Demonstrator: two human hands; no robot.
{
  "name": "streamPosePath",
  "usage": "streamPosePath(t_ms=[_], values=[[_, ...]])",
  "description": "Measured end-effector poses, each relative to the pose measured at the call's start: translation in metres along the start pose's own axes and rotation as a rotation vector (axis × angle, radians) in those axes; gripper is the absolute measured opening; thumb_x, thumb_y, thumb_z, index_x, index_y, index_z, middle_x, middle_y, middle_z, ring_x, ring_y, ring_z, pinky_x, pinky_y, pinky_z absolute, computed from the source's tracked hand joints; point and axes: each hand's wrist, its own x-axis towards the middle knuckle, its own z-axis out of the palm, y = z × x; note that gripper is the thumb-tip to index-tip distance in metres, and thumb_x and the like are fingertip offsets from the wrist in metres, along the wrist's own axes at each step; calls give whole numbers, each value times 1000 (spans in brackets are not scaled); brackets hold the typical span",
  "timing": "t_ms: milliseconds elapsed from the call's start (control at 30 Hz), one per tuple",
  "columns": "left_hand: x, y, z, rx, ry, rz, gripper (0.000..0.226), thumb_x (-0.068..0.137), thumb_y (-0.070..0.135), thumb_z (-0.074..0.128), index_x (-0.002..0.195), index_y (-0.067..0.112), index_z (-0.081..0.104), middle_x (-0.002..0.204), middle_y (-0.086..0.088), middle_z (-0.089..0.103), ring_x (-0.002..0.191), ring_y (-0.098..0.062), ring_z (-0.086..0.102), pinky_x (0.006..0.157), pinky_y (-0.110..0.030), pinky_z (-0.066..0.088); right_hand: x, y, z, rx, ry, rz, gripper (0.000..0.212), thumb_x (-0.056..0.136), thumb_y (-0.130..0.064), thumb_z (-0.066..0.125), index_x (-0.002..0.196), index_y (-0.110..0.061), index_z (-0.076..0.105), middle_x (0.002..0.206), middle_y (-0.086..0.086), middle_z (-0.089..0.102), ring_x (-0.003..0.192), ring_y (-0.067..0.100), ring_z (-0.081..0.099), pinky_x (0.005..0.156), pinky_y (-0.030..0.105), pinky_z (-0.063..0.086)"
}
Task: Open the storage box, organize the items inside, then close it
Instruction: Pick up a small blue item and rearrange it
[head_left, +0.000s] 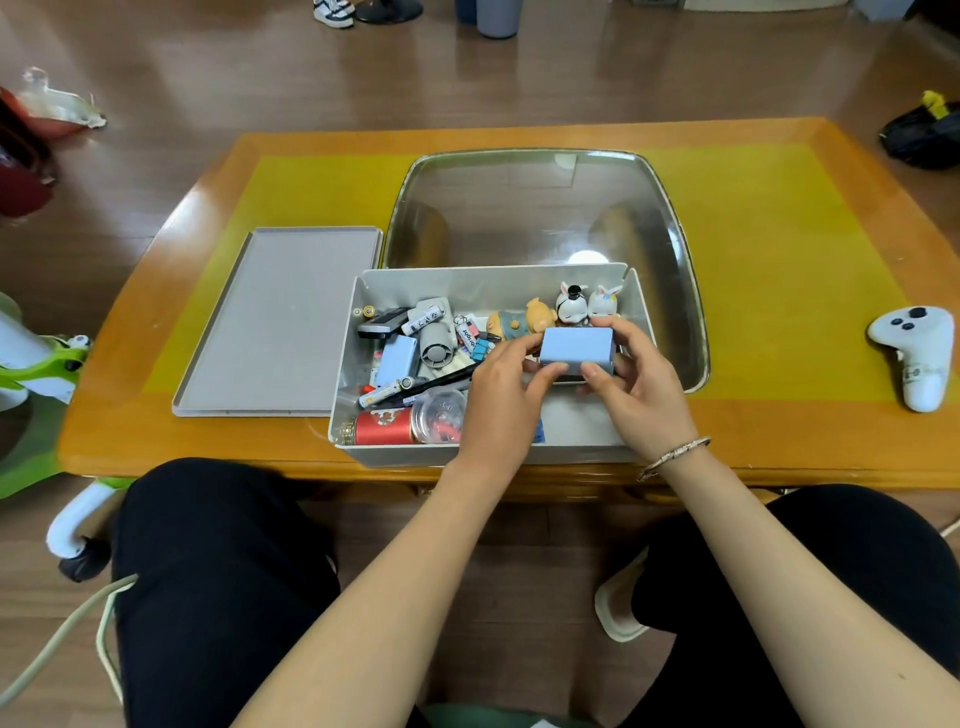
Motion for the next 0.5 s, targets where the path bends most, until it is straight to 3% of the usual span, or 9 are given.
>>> streamPosePath(t_ms=[100, 200, 367, 500], values=[[0, 0, 0, -8, 38, 10, 26, 88, 19, 68, 112, 9, 67, 93, 0, 67, 80, -4, 58, 76, -24, 52, 1, 0, -1, -63, 20, -33, 45, 85, 1, 63, 119, -24, 48, 114, -18, 52, 107, -13, 53, 83, 9, 49], [-1, 1, -1, -33, 14, -8, 35, 87, 14, 68, 122, 8, 63, 89, -2, 68, 78, -7, 62, 75, -25, 56, -1, 3, 0, -79, 36, -41, 48, 84, 0, 65, 123, -23, 47, 113, -21, 51, 104, -18, 53, 80, 4, 46], [-1, 0, -3, 39, -77, 86, 54, 79, 17, 77, 129, 8, 58, 97, -4, 63, 80, -11, 58, 80, -16, 47, 0, 8, 0, -23, 118, 5, 44, 84, -5, 66, 124, -13, 49, 111, -1, 60, 98, -5, 62, 78, 13, 53], [0, 0, -4, 73, -114, 139, 49, 77, 19, 78, 122, 6, 63, 105, -2, 51, 95, -8, 47, 86, -15, 42, 0, 8, 1, -75, 186, 10, 31, 87, -22, 64, 117, -19, 55, 99, 3, 65, 84, 4, 67, 63, 17, 55]])
